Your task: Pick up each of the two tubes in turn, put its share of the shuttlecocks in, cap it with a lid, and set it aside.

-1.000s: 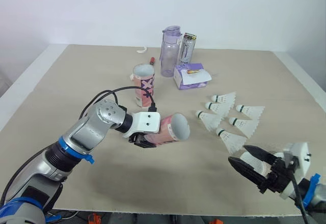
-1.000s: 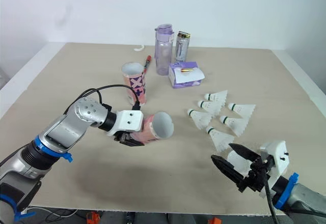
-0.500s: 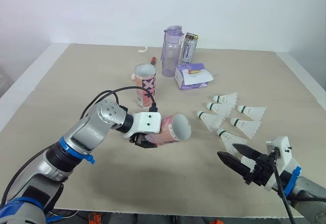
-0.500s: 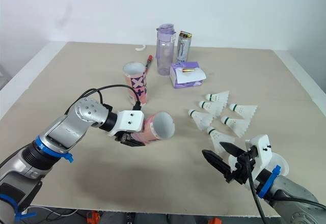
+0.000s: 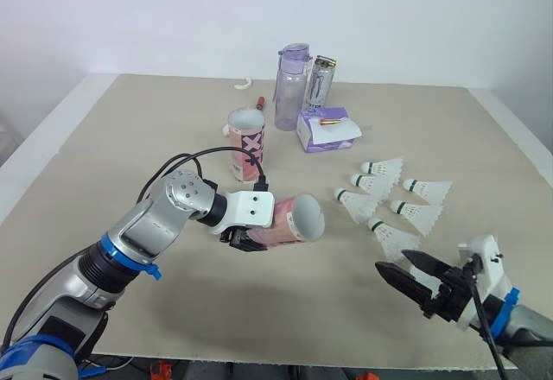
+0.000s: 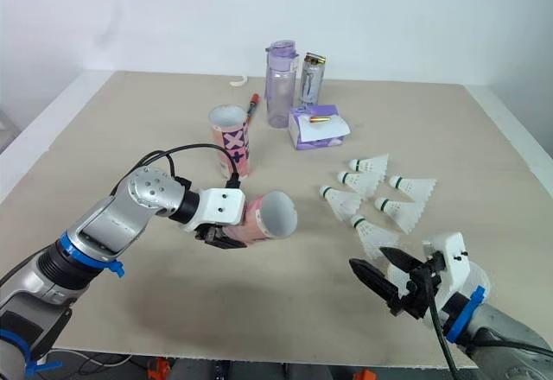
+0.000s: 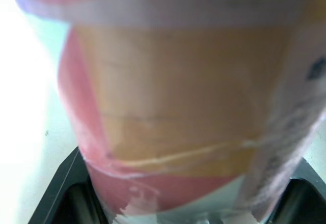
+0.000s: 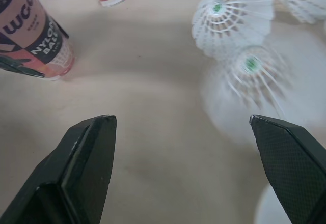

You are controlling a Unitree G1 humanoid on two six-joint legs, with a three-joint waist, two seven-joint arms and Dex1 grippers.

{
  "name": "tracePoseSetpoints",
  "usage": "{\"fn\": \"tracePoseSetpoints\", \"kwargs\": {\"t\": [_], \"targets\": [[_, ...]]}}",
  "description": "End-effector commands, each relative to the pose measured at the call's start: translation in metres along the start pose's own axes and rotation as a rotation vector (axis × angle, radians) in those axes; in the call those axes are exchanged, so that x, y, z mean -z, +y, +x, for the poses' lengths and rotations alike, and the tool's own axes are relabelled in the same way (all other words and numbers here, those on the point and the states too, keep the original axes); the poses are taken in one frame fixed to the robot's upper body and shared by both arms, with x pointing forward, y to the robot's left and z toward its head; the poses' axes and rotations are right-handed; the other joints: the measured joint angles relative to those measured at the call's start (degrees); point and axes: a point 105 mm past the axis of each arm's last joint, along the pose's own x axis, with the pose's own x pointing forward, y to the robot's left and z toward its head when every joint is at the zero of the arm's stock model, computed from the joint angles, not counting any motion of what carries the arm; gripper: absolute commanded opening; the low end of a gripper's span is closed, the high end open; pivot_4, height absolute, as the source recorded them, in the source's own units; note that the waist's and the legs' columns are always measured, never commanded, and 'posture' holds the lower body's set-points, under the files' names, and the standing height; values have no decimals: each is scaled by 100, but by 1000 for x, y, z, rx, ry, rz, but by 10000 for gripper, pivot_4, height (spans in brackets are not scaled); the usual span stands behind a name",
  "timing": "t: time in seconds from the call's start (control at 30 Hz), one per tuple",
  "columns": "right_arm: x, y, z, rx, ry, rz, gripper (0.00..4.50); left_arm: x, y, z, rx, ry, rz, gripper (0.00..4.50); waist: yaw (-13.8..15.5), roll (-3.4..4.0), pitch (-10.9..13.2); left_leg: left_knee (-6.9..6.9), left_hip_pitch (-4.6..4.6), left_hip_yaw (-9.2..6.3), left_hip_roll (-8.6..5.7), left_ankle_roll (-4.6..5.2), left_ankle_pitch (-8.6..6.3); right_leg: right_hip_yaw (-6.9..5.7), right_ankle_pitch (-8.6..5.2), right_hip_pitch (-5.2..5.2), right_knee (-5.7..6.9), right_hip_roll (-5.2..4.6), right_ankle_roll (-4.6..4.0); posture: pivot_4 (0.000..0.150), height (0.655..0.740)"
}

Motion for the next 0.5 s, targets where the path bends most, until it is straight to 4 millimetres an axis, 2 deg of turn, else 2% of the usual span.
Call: {"fn": "tracePoseSetpoints", "kwargs": {"t": [0.03,0.5], "targets": [[-13,7,-8,-2,-48,-21,45000,5,0,2,-6,21,5,30350,0,0,0,0,0,-1,-1,0,0,0,0,0,0,-1,0,1500,7400],[-11,11,7,-25,-56,13,45000,8,-2,4,-10,22,-3,30350,0,1,1,-2,0,0,0,0,0,0,-2,0,-2,-13,1,1500,7400]]}}
